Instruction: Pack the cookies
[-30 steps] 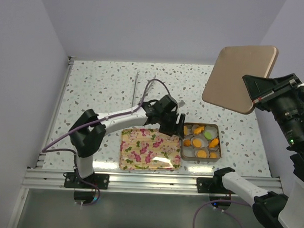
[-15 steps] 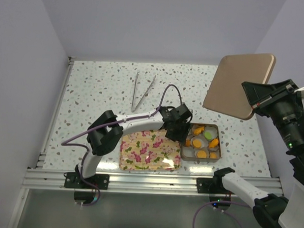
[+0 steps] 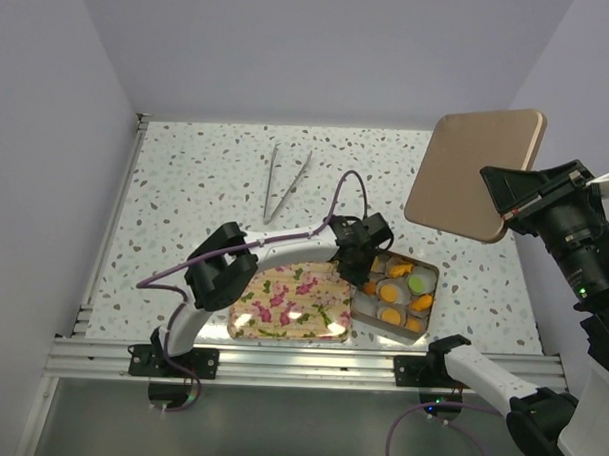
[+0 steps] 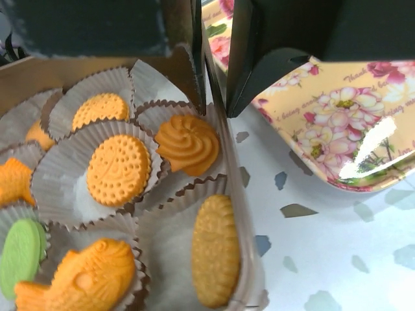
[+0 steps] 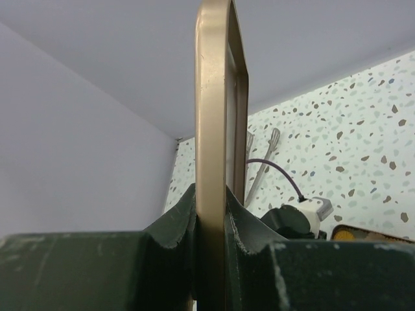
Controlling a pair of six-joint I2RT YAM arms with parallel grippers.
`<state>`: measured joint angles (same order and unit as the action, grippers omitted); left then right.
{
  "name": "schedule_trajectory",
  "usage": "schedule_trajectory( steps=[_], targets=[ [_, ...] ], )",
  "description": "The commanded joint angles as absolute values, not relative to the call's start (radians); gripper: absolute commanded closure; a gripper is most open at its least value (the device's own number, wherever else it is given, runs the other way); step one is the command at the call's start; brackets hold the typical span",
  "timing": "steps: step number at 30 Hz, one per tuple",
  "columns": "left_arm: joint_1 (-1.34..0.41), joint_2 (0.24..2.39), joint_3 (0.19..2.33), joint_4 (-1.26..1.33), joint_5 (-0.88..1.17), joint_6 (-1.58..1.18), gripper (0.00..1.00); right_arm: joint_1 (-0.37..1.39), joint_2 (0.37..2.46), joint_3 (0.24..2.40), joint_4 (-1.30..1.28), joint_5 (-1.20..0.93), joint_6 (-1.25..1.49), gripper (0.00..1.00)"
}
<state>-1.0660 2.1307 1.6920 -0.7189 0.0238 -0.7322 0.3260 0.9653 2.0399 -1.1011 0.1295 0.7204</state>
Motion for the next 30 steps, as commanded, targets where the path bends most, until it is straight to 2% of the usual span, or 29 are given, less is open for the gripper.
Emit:
schedule_trajectory(
  steps=[1,6,12,19,23,26,27,29,30],
  targets=[
    [-1.055,2.077,1.622,-0.805,-0.071,-0.729,0.82,0.324,0.963,2.042,-1.068,0.104,0.707,1.0],
    [-0.999,1.958,1.394,-0.75,-0.084,-0.742,0.86,0.322,0.959,2.013,-1.051,0.084,0.718,1.0],
    [-0.839,1.76,1.151,-0.712,-0.113,-0.727,0.87,0.324,0.946,1.945,-1.011,0.046,0.739,1.0],
    [-0.735,1.637,1.06,-0.765,-0.173,-0.749,0.86,0.324,0.927,1.806,-0.891,-0.056,0.802,1.0],
    [-0.721,1.62,1.049,-0.773,-0.175,-0.776,0.84,0.324,0.888,1.626,-0.78,-0.141,0.871,1.0],
    [-0.721,1.606,1.071,-0.769,-0.147,-0.787,0.66,0.324,0.847,1.455,-0.627,-0.224,0.977,1.0],
    [-0.721,1.598,1.08,-0.772,-0.146,-0.791,0.51,0.325,0.838,1.415,-0.599,-0.239,1.003,1.0],
    [-0.721,1.571,1.106,-0.799,-0.152,-0.798,0.36,0.325,0.818,1.298,-0.531,-0.277,1.049,1.0],
    [-0.721,1.56,1.136,-0.81,-0.162,-0.799,0.24,0.325,0.798,1.26,-0.468,-0.282,1.093,1.0]
  ],
)
